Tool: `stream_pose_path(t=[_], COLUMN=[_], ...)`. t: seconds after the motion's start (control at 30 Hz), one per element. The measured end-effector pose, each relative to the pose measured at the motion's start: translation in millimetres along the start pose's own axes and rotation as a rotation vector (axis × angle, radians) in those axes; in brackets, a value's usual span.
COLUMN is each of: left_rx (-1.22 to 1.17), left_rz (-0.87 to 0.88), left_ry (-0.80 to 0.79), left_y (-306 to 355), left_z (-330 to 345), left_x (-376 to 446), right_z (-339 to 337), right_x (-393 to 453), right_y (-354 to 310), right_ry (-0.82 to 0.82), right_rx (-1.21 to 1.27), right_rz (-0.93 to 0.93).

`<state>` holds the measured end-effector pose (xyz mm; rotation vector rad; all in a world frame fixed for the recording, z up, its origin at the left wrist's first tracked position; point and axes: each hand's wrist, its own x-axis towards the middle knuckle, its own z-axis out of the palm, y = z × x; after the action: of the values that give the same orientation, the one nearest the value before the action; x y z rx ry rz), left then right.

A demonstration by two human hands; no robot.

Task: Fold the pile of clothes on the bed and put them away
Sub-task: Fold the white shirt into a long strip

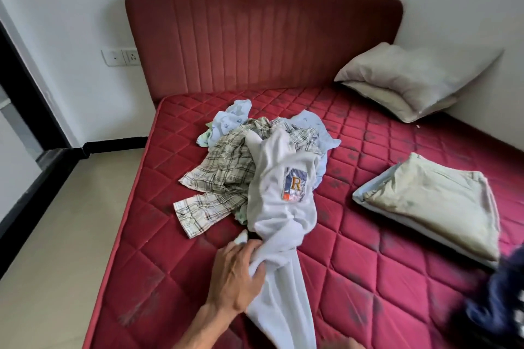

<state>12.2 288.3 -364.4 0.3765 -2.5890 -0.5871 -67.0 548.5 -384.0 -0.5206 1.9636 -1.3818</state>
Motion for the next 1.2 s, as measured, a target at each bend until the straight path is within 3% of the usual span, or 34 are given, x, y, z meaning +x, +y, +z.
stream_pose_path(t=[0.07,0.1,0.13,0.17,0.2,0.23,0.27,0.3,0.33,0.37,0.4,0.43,0.5,0.6,0.7,0.8,0.97,1.07,1.2], left_rx=[-0.061,0.105,0.066,0.096,0.147,0.197,0.246,0.308,0.243,0.124,-0.144,-0.318,-0.362,-0.338,-0.225,-0.142,-0.022,0.136,0.207], left_rz=[-0.069,-0.074,-0.190,-0.092,-0.153,-0.249,-0.190,-0.116,-0.086,-0.061,-0.085,-0.098,-0.078,-0.150,-0.093,-0.069,-0.135,-0.154,-0.177], left_ry=[-0.274,-0.239,-0.219,-0.321,-0.473,-0.326,-0.096,-0.059,-0.337,-0.728,-0.946,-0.943,-0.711,-0.323,-0.162,-0.336,-0.679,-0.737,-0.687], left_y=[31,18,4,25,39,43,44,53,66,78,87,73,88,77,47,30,18,7,-15], left_z=[-20,18,57,80,154,215,243,221,165,75,-22,-23,-56,-48,-38,-20,23,31,6], left_x=[-16,-24,-39,-61,-67,-70,-74,-82,-89,-100,-97,-86,-29,48,133,191,244,255,261], right_z=[-4,-2,-5,-7,-8,-11,-10,-12,-13,-15,-19,-23,-36,-60,-88,-105,-120,-126,-136], right_x=[-11,-14,-15,-8,-6,-3,1,4,8,12,19,25,44,83,136,166,219,243,252], right_y=[3,-2,-1,-4,-10,-18,-20,-19,-19,-16,-12,-13,-13,-22,-32,-64,-95,-96,-114], right_ry=[0.133,0.187,0.239,0.313,0.345,0.331,0.309,0.298,0.319,0.334,0.327,0.312,0.339,0.476,0.495,0.412,0.161,0.098,-0.038], right_rx=[0.055,0.036,0.132,0.213,0.234,0.213,0.197,0.210,0.240,0.285,0.335,0.397,0.372,0.156,0.018,-0.246,-0.338,-0.524,-0.750], right_rz=[0.033,0.054,0.060,0.058,0.059,0.063,0.026,0.014,0.035,0.071,0.101,0.138,0.196,0.154,0.148,0.004,-0.113,-0.111,-0.085])
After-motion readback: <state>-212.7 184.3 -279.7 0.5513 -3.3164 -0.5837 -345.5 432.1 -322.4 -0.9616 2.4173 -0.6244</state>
